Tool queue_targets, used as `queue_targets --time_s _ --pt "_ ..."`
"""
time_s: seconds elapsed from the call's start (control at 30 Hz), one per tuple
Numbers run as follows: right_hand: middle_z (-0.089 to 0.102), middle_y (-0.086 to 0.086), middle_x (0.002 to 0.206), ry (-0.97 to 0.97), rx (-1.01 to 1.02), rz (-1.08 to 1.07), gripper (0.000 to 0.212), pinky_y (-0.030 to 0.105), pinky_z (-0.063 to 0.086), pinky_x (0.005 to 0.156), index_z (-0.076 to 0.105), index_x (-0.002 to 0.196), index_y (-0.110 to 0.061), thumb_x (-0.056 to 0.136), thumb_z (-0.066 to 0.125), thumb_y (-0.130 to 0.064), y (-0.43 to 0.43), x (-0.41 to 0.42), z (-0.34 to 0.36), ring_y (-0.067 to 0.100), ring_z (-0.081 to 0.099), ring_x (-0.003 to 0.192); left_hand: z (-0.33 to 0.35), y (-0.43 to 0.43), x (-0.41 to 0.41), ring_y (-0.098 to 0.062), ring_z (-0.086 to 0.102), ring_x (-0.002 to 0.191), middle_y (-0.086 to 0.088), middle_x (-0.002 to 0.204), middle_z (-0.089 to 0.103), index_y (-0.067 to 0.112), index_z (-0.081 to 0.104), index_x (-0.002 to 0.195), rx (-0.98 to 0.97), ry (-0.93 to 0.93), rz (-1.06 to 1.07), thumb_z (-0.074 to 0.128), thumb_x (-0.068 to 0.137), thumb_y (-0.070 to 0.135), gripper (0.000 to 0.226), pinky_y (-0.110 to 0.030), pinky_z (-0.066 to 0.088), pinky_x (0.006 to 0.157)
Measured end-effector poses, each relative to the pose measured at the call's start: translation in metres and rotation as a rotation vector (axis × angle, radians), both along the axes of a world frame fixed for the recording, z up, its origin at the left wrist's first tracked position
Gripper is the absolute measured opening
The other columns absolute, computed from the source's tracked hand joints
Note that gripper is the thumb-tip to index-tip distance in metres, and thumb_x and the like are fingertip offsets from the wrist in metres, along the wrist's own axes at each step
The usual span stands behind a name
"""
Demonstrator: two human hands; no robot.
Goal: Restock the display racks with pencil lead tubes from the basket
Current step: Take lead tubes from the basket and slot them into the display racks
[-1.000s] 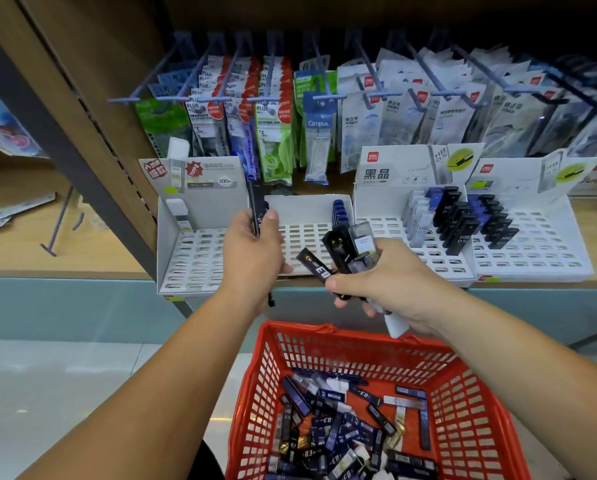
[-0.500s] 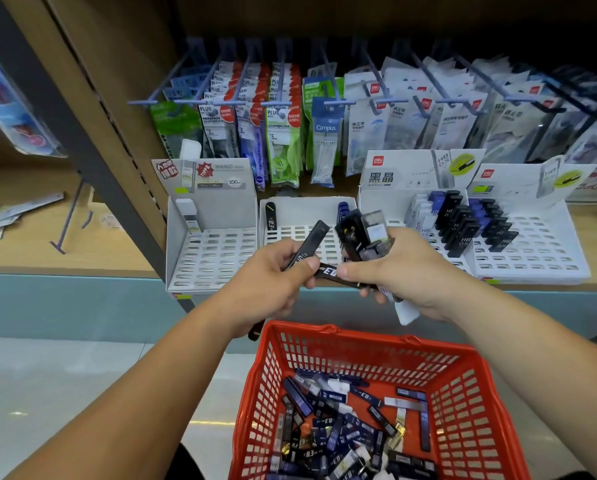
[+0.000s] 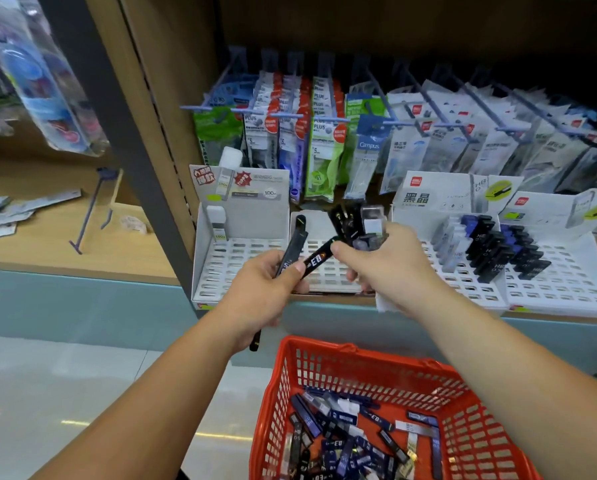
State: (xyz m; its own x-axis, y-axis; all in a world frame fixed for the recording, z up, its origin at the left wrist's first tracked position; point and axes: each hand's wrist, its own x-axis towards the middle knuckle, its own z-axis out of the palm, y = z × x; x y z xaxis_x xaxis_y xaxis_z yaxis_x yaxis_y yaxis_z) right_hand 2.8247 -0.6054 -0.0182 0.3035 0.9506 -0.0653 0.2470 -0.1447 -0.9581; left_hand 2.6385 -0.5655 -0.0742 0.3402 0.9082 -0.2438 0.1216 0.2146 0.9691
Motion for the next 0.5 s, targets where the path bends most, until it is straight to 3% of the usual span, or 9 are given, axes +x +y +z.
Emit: queue_targets --time_s 0.07,0.13,0.27,0.33,0.5 --pt "0.061 -0.001 0.063 -0.138 0.071 0.030 0.022 0.017 0.043 0.045 0.064 0.086 -0.026 0.089 0.077 -0.009 0.010 -0.005 0.004 0.009 0.057 0.051 -0.005 0.007 -0.008 -0.009 0.037 0.042 -0.008 0.088 0.075 0.021 0.065 0.106 0.018 0.062 0.041 0.056 0.106 0.032 0.014 -0.022 0.030 0.042" --pt "0.063 -0.008 0.062 -0.189 0.126 0.061 0.027 0.013 0.047 0.054 0.064 0.088 -0.033 0.089 0.076 -0.009 0.025 -0.011 0.005 0.005 0.058 0.057 -0.009 0.013 -0.015 -0.009 0.038 0.043 -0.006 0.083 0.072 0.021 0.065 0.101 0.032 0.088 0.074 0.055 0.106 0.032 0.016 -0.023 0.030 0.042" --pt "0.072 -0.007 0.081 -0.479 0.149 0.132 0.017 0.035 0.059 0.078 0.069 0.092 -0.033 0.086 0.075 -0.018 0.052 -0.016 -0.010 0.018 0.068 0.078 -0.013 0.020 -0.018 -0.009 0.039 0.044 -0.006 0.080 0.070 0.023 0.065 0.097 0.018 0.082 0.096 0.056 0.106 0.031 0.014 -0.024 0.031 0.043" --pt "0.069 -0.010 0.081 -0.580 0.151 0.138 0.016 0.040 0.058 0.077 0.066 0.092 -0.031 0.086 0.074 -0.019 0.060 -0.017 -0.017 0.019 0.065 0.080 -0.014 0.024 -0.019 -0.008 0.038 0.042 -0.006 0.080 0.069 0.021 0.065 0.098 0.012 0.077 0.091 0.056 0.106 0.029 0.014 -0.023 0.030 0.042" --pt "0.066 -0.012 0.079 -0.638 0.174 0.114 0.023 0.037 0.055 0.073 0.060 0.091 -0.033 0.086 0.073 -0.016 0.072 -0.012 -0.029 0.019 0.060 0.077 -0.014 0.032 -0.021 -0.010 0.033 0.042 -0.009 0.080 0.064 0.018 0.059 0.094 -0.058 -0.040 0.104 0.057 0.106 0.026 0.016 -0.022 0.027 0.040"
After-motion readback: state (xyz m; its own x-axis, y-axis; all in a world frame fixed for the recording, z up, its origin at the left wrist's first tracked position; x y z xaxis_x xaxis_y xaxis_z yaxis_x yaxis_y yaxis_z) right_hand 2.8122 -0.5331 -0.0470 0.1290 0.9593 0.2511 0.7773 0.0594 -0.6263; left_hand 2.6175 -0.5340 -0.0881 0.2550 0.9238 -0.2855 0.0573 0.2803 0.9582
